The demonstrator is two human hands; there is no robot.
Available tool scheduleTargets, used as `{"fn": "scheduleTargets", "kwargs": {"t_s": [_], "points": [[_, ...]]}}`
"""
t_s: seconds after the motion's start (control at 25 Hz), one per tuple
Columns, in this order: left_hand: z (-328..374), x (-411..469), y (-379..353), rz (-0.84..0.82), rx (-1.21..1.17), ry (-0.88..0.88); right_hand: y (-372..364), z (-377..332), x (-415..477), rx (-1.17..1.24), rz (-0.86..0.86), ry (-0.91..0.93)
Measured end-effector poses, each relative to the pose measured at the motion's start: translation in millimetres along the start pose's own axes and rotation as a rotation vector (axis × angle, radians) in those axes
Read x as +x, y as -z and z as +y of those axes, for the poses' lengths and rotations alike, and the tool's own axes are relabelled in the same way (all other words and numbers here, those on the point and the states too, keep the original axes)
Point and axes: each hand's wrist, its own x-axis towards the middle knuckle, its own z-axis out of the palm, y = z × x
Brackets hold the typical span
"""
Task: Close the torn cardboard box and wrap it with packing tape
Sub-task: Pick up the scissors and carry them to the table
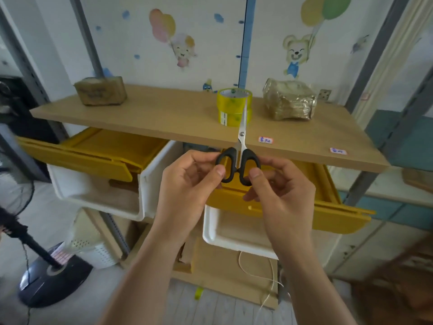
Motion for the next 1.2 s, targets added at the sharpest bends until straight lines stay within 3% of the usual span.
{"fn": "scheduleTargets", "kwargs": {"t_s": [0.44,0.88,1.2], "points": [[-21,64,79,-0.139,-0.102,0.015,-98,11,14,-0.094,0.134,0.049],[-14,31,113,-0.176,-0.119,0.043,-122,-11,-35,-0.125,0.196,0.035],[-14,10,103,-0.336,-0.208,0.095,-112,-17,-65,-0.151,0.366,0.034]]}}
